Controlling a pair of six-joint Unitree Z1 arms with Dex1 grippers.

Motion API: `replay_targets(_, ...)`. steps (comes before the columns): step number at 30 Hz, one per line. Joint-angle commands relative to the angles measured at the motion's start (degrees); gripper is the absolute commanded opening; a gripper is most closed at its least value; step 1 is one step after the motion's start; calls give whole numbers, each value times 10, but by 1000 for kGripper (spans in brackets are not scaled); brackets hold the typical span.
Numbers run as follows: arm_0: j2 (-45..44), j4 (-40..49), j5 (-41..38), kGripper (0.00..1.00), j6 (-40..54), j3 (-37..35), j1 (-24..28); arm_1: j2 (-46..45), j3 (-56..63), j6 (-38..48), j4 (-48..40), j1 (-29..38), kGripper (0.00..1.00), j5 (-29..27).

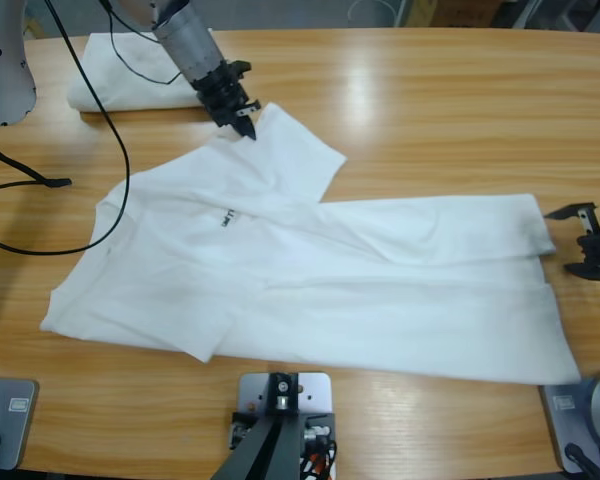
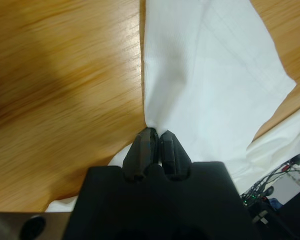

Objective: Fold clothes

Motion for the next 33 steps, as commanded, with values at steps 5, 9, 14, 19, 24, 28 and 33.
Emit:
replay_targets(5, 47, 78, 25, 0, 6, -315, -6, 38, 20, 16, -42, -7, 729, 31)
replay_targets(9, 47, 78, 27, 0, 7, -315, -6, 36, 20, 21, -35, -7, 734, 32)
replay_targets(14, 48, 79, 27, 0, 8, -315, -6, 48, 22, 21, -48, -7, 665, 38)
replay_targets(19, 47, 79, 28, 0, 8, -315, -6, 52, 23, 19, -55, -6, 188, 38)
replay_targets(24, 48, 80, 29, 0, 8, -315, -6, 43, 25, 5, -59, -2, 0, 37)
replay_targets(28, 47, 81, 31, 0, 8, -315, -6, 32, 26, 1, -56, 24, 0, 31)
replay_targets(33, 41, 88, 45, 0, 10, -315, -5, -8, 23, 1, -30, 35, 0, 27)
